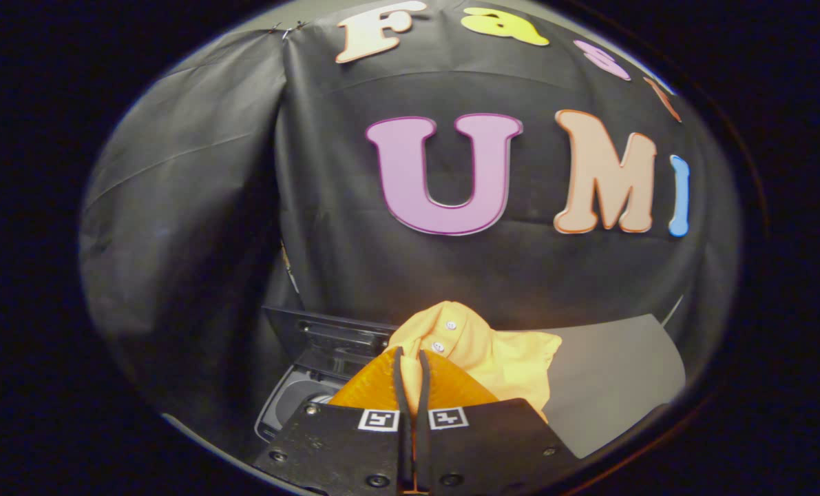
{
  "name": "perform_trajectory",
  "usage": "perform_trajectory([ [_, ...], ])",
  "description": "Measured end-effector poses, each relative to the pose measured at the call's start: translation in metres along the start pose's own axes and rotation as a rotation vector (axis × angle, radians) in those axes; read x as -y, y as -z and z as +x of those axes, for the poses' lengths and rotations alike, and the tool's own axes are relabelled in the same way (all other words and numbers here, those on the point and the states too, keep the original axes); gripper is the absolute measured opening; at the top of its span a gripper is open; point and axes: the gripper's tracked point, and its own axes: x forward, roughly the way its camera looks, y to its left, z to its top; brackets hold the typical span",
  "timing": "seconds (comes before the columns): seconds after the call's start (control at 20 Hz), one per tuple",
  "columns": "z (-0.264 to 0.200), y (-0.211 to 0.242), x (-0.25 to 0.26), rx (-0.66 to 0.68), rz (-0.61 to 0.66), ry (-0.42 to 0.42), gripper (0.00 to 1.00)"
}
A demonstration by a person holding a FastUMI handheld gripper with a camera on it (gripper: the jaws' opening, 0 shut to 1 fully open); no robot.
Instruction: Put the clothes into the washing machine and then close the washing machine lid.
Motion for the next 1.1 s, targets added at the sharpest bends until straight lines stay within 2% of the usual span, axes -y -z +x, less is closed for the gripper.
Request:
perform_trajectory([
  [0.4, 0.070, 0.036, -0.072, -0.057, 0.016, -0.097, 0.02],
  [0.65, 0.089, 0.049, -0.091, -0.030, 0.059, -0.121, 0.04],
  [0.95, 0.109, 0.076, -0.124, -0.075, 0.065, -0.177, 0.04],
  [1.1, 0.127, 0.105, -0.124, -0.114, 0.084, -0.151, 0.05],
])
